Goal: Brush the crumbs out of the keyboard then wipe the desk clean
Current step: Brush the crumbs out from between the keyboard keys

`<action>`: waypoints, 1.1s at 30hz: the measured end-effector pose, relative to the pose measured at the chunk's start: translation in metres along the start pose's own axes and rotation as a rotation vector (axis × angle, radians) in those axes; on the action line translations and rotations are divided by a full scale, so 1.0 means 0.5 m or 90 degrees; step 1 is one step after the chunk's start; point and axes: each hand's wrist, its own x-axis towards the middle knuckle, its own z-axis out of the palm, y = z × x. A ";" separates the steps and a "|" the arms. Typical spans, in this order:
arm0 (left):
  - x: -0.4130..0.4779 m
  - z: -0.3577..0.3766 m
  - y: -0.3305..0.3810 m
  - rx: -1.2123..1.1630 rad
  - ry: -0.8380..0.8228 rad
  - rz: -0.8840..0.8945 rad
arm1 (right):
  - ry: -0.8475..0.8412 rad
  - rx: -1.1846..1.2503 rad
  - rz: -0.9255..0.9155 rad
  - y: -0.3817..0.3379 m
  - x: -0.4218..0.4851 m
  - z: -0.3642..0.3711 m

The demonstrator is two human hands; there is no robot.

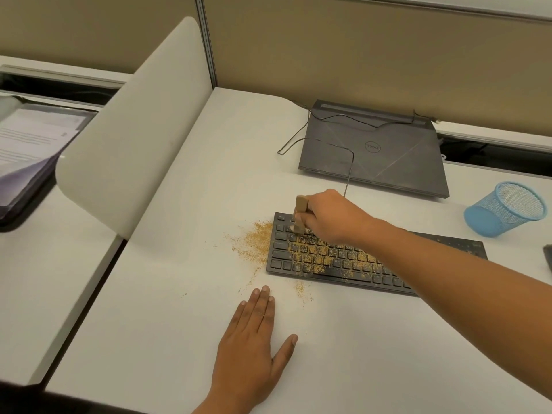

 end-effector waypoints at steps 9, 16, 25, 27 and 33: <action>0.001 0.000 -0.001 0.005 -0.004 -0.002 | -0.012 0.032 0.025 -0.005 0.033 -0.014; 0.001 0.004 -0.003 0.003 0.000 0.001 | -0.009 0.025 0.018 -0.013 0.048 -0.031; 0.002 0.002 -0.001 0.000 0.005 0.004 | -0.033 0.005 0.017 0.007 0.013 -0.031; 0.002 0.002 0.000 0.003 0.004 -0.001 | -0.030 0.004 0.013 0.009 0.004 -0.028; 0.003 0.001 0.001 0.010 -0.006 -0.002 | -0.007 0.014 0.023 0.024 -0.025 -0.009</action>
